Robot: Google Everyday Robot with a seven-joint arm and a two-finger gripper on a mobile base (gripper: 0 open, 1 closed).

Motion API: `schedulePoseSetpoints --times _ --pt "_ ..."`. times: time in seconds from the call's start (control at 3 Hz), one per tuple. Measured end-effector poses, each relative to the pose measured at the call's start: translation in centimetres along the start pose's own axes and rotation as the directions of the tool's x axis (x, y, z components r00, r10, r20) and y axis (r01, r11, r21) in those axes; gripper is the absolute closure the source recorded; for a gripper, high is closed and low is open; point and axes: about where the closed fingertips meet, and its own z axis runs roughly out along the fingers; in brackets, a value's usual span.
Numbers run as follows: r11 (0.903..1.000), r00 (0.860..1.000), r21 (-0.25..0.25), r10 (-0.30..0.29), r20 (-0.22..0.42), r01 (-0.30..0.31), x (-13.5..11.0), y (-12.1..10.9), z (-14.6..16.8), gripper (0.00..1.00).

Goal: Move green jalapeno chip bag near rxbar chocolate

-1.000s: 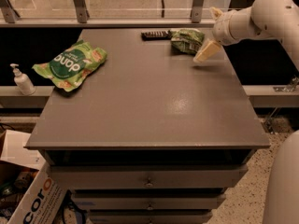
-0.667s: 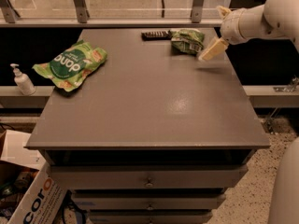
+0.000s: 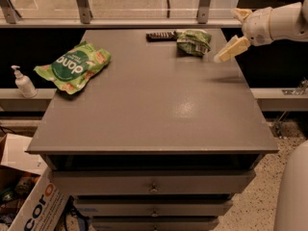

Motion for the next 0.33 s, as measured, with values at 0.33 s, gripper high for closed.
schedulePoseSetpoints --times 0.33 --pt "0.9982 1.0 -0.06 -0.003 0.011 0.004 -0.5 1.26 -0.21 0.0"
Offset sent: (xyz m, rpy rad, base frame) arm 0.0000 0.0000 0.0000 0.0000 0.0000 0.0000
